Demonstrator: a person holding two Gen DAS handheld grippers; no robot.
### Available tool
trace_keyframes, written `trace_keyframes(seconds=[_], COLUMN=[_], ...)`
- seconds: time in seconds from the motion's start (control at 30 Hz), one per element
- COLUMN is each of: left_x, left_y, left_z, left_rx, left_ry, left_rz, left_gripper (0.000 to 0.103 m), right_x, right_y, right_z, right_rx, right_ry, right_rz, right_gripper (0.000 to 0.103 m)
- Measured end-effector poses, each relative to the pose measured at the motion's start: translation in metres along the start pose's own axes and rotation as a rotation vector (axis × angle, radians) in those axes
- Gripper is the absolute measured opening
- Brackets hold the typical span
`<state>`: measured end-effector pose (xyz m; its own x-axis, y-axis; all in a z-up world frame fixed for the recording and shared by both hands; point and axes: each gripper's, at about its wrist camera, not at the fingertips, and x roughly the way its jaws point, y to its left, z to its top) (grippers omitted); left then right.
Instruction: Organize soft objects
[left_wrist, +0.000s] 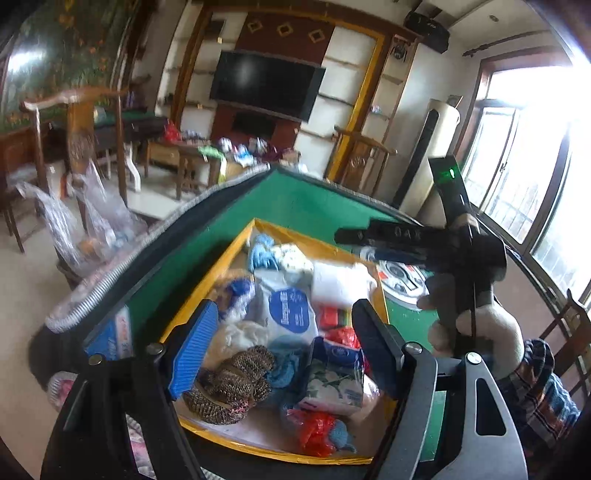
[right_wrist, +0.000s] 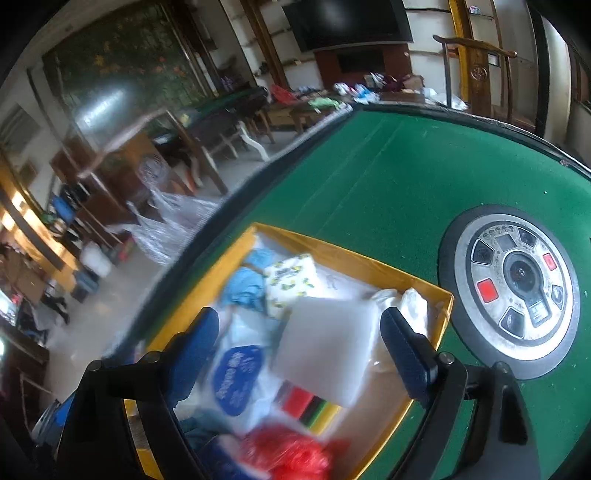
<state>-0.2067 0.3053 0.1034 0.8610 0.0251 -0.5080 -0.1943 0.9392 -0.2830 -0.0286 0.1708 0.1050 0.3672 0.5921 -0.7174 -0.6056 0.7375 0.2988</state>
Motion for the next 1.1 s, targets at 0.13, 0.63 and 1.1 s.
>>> trace_keyframes(seconds=[0.13, 0.63, 1.1], left_x=[-0.016, -0.016, -0.023], left_y=[-0.011, -0.048, -0.086], left_z=[0.002, -0.002, -0.014], left_rx=[0.028, 0.095, 0.171], left_ry=[-0.07, -0.09, -0.257], left_rz=[0.04, 0.073, 0.217], left_gripper=[0.08, 0.081, 0.103], right_x=[-0.011, -0.068, -0.079], right_y=[0.007, -0.019, -0.107], right_z=[-0.013, -0.074, -0.093], right_rx=[-0.045, -0.15, 0.098], right_ry=[-0.037, -0.18, -0.253], right_rz=[-0.011, -0.118, -0.125], right_gripper=[0.087, 0.087, 0.088])
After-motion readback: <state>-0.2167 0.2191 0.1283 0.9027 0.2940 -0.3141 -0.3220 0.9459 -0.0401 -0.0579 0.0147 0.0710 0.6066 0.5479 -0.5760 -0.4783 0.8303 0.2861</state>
